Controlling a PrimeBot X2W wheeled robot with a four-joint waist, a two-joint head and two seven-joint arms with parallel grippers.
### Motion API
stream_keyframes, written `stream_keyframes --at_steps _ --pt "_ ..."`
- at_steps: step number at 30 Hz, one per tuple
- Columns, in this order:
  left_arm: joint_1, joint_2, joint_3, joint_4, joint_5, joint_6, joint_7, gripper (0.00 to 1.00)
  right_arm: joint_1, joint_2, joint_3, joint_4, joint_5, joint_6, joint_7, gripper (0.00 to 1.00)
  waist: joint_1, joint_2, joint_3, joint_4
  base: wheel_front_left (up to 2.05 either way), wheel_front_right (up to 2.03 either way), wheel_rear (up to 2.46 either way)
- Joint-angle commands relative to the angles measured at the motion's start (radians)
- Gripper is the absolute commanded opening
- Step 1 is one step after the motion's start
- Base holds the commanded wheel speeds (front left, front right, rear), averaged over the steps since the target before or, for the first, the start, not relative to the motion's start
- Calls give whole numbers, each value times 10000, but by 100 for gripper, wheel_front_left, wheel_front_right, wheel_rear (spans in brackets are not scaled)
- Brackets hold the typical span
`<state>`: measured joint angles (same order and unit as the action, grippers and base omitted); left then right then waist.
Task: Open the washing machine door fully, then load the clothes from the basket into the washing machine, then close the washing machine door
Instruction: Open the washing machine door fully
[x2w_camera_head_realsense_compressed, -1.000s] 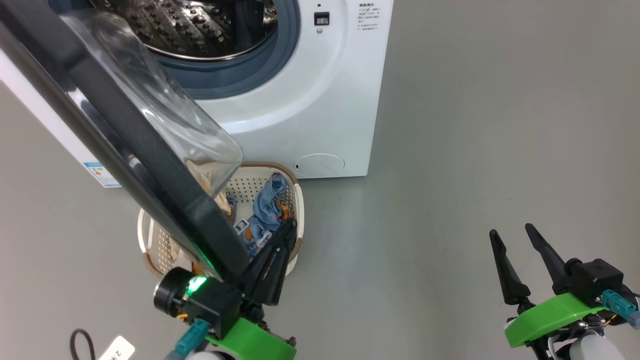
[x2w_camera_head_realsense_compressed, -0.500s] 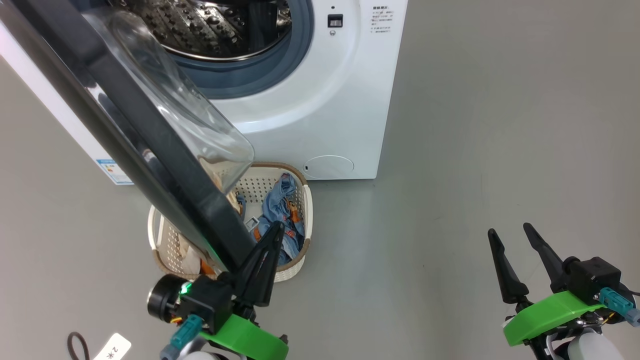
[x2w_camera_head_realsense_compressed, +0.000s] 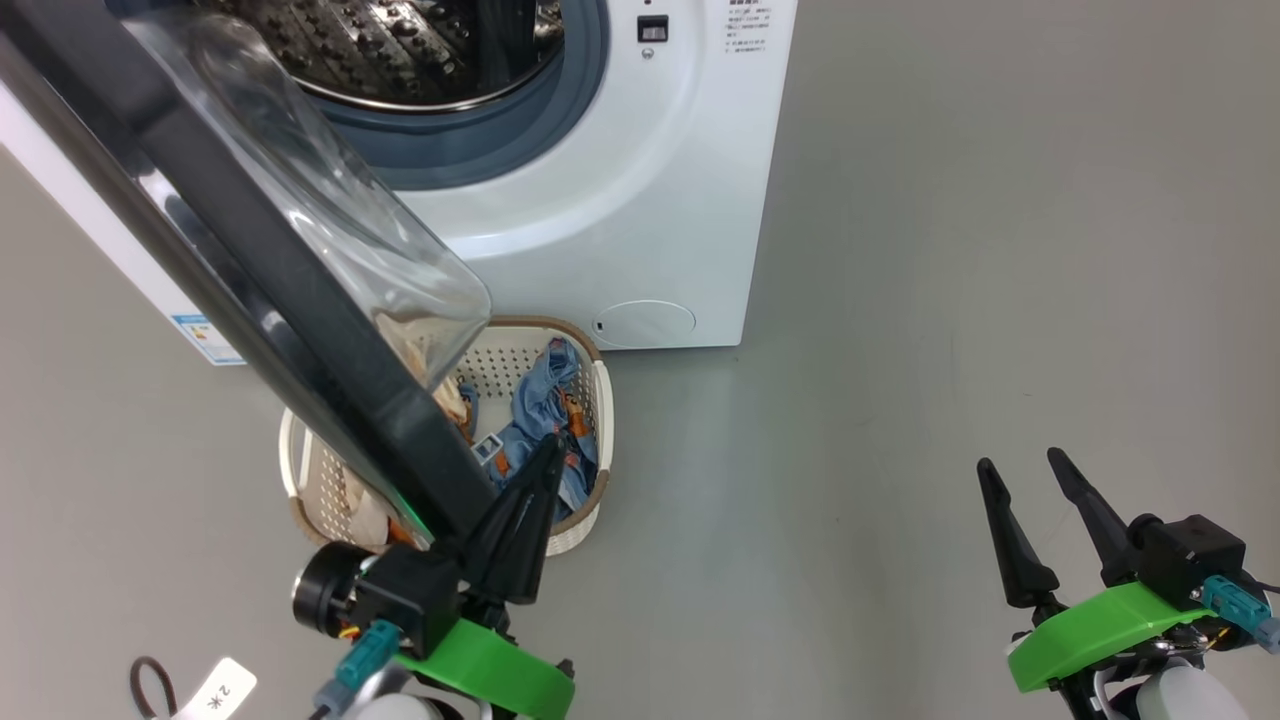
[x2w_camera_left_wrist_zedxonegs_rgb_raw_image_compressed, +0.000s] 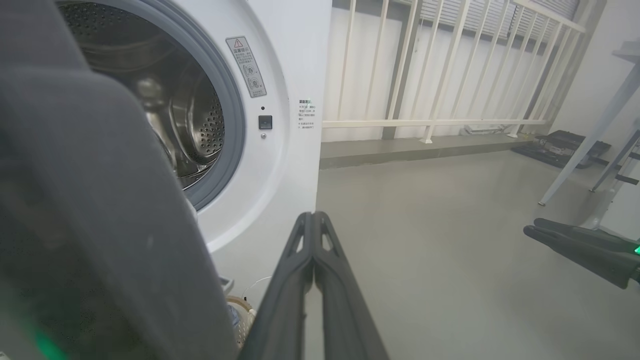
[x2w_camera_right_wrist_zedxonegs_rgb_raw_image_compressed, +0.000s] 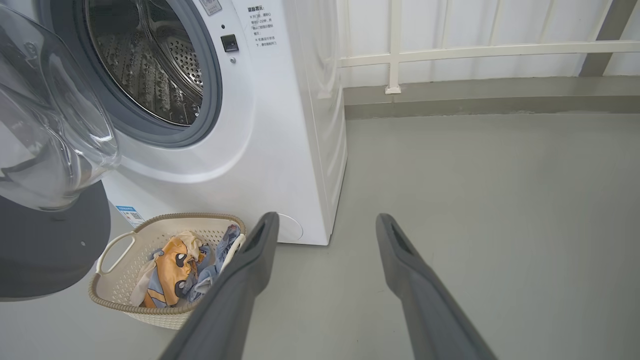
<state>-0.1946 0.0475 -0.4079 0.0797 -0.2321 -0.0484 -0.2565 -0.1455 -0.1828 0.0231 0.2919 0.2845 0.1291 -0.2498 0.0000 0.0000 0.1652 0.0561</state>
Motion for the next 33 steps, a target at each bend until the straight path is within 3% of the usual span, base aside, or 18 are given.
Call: stream_keyframes --at_steps 1,21,33 --pt "-383 28 371 -199 -115 38 -53 0 -251 -107 217 -190 79 16 -120 100 0 0 21 -7 0 0 0" --pt "-144 28 826 -158 -291 80 -53 0 -296 -62 226 -77 97 16 -120 100 0 0 19 350 0 0 0" --pt "170 28 1102 -27 -422 531 -53 0 -301 2 228 7 160 16 -120 100 0 0 -32 566 0 0 0"
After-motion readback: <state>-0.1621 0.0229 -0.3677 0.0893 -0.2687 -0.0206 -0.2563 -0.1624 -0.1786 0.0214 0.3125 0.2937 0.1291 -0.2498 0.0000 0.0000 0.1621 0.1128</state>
